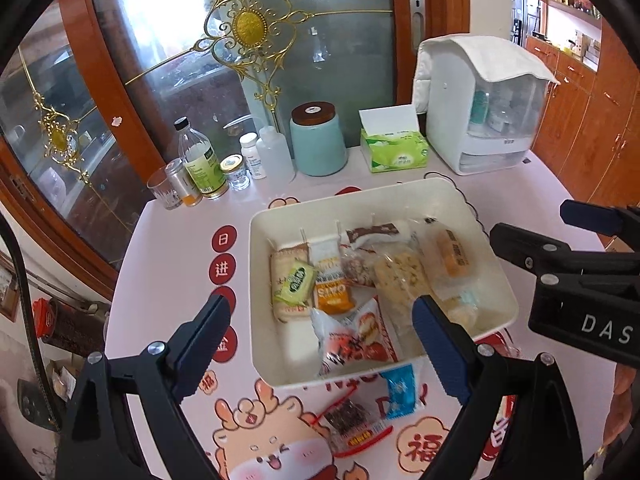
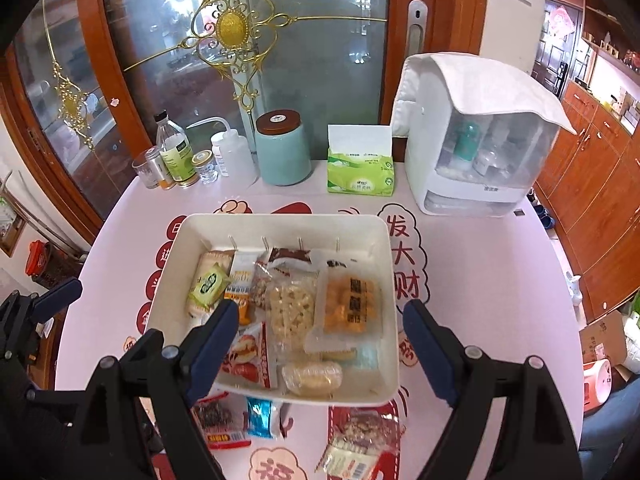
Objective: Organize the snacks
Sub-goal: 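Move both tools back toward the blue packet and remaining snacks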
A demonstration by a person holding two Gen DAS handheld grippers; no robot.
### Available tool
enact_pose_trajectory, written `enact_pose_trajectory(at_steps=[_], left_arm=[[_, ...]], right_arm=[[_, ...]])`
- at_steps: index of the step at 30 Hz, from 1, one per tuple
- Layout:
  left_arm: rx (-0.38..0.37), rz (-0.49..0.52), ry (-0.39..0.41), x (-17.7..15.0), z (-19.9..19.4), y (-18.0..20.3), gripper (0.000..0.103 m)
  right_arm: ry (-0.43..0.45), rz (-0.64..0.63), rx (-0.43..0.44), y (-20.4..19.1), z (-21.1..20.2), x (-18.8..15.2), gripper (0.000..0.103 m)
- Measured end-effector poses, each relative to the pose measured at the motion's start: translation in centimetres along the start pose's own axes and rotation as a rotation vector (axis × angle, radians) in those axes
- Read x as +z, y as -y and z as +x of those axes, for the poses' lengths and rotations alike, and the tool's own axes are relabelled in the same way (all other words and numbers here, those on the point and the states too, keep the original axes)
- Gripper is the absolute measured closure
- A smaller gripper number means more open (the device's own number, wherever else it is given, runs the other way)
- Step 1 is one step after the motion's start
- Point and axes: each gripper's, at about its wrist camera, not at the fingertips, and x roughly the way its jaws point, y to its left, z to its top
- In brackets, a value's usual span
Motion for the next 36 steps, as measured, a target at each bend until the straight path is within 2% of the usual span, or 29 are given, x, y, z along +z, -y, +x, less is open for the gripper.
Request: enact_pose_trajectory(at_steps=[7, 18, 24, 32, 36], left_arm=[[-0.030, -0.009, 0.012, -2.6, -2.3, 1.6, 0.011], [-0.032, 0.080, 0.011, -6.7, -4.0, 4.7, 0.010], [-0.051, 0.107, -0.025, -8.6, -3.1, 5.0, 0.010], [-0.069, 0.138, -0.087, -11.6, -0.5, 3.6, 0.010], [-0.128, 0.120, -0.124, -13.8, 1.1, 2.4, 0.010]], right_arm=[[-0.004, -0.001, 0.018, 1.4, -2.1, -3.4, 0.018], [-0.019, -0.042, 0.018, 2.9, -3.4, -8.2, 0.018], [-0.039, -0.074, 0.012, 3.6, -2.7, -10.3, 0.018], [-0.072, -0.116, 0.004, 4.9, -0.4, -12.7, 0.019], [-0.112, -0.128, 0.032, 5.4, 0.9, -14.5, 0.019]])
